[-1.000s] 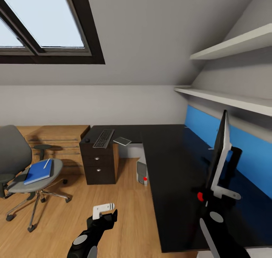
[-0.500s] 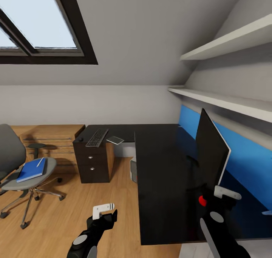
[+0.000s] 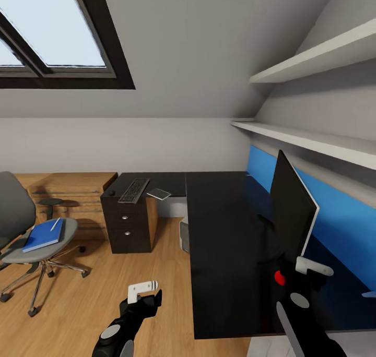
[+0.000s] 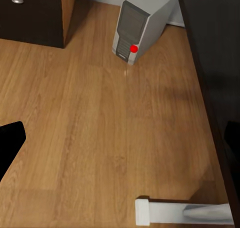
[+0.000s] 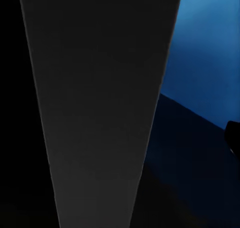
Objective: In the bedroom, organize the workspace by keeping the computer under the desk, ensuring the monitor is on the desk, placing the keyboard on the desk next to the monitor, placing the mouse on the desk next to the keyboard, moving the folder from the swivel chair onto the desk next to the mouse, stacking the notebook on top of the folder with the pen on top of the notebook, and positioning the swivel chair next to the desk.
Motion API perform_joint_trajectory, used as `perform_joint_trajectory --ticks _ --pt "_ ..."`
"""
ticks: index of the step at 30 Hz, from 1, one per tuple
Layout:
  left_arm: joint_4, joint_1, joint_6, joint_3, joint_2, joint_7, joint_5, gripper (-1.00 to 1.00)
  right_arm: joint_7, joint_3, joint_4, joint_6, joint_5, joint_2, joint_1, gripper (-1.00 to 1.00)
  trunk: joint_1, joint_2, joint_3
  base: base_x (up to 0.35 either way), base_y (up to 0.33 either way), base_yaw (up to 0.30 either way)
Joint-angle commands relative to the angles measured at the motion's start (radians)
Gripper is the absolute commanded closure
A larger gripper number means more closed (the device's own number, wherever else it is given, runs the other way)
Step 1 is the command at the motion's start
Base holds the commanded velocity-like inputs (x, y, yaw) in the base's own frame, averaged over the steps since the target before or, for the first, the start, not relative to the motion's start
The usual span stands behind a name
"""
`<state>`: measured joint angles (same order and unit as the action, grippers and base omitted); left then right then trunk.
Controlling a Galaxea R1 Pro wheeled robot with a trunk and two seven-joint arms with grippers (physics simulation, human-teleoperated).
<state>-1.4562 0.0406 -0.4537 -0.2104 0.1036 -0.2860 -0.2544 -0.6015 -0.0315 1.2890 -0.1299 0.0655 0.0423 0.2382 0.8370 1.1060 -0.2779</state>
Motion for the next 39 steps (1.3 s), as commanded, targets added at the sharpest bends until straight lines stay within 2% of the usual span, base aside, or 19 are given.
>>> perform_joint_trajectory --ticks 1,24,39 --pt "-0.002 0.001 -0.003 -0.001 0.0 -0.009 -0.011 -1.0 -0.005 0.002 0.004 -0.005 0.005 0.001 0.001 -1.0 0.0 0.001 -0.001 0.0 0.0 0.0" --pt "-0.003 0.001 -0.003 -0.001 0.0 -0.007 -0.014 -1.0 -0.004 0.007 0.017 -0.004 0.004 0.001 0.001 -1.0 0.0 0.001 -0.001 -0.049 0.0 0.0" --pt "-0.004 0.001 -0.003 0.003 -0.001 -0.009 -0.013 -1.0 -0.003 0.009 0.01 -0.004 0.004 0.001 0.001 -1.0 0.0 0.001 -0.001 -0.06 -0.195 0.0"
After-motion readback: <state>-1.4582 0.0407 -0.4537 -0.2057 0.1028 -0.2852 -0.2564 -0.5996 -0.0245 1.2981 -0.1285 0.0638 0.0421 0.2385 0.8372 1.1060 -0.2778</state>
